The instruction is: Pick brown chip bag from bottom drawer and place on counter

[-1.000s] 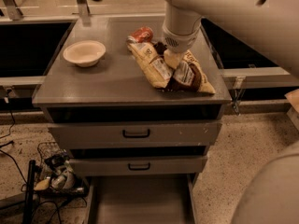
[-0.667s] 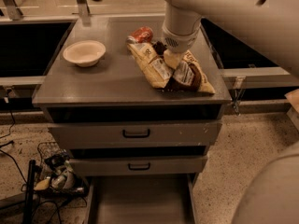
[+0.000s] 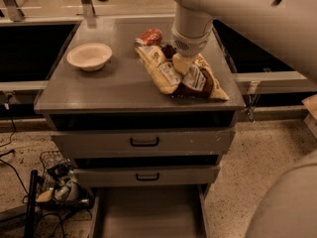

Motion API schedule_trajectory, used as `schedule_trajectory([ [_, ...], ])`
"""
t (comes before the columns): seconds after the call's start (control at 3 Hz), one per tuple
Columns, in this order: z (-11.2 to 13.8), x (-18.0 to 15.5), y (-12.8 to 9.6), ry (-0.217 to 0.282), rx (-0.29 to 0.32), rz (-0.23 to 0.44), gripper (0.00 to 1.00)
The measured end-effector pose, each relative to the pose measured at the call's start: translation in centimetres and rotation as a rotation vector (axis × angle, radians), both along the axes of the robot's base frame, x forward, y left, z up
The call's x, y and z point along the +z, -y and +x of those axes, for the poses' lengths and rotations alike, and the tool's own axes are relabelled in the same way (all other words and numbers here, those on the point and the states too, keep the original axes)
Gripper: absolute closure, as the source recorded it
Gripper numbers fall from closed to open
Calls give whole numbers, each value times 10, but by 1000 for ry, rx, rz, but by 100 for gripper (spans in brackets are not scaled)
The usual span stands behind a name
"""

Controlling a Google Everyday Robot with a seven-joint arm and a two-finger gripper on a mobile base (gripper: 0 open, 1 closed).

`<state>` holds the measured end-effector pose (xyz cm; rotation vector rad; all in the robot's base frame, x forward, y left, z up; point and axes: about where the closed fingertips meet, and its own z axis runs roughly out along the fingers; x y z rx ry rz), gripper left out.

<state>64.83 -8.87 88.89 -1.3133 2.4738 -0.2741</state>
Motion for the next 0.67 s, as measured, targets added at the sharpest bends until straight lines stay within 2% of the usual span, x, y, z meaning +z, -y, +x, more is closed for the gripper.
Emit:
schedule_trajectory([
  [0.33, 0, 0, 0, 0, 0, 0, 0],
  [0.67, 0, 0, 0, 0, 0, 0, 0],
])
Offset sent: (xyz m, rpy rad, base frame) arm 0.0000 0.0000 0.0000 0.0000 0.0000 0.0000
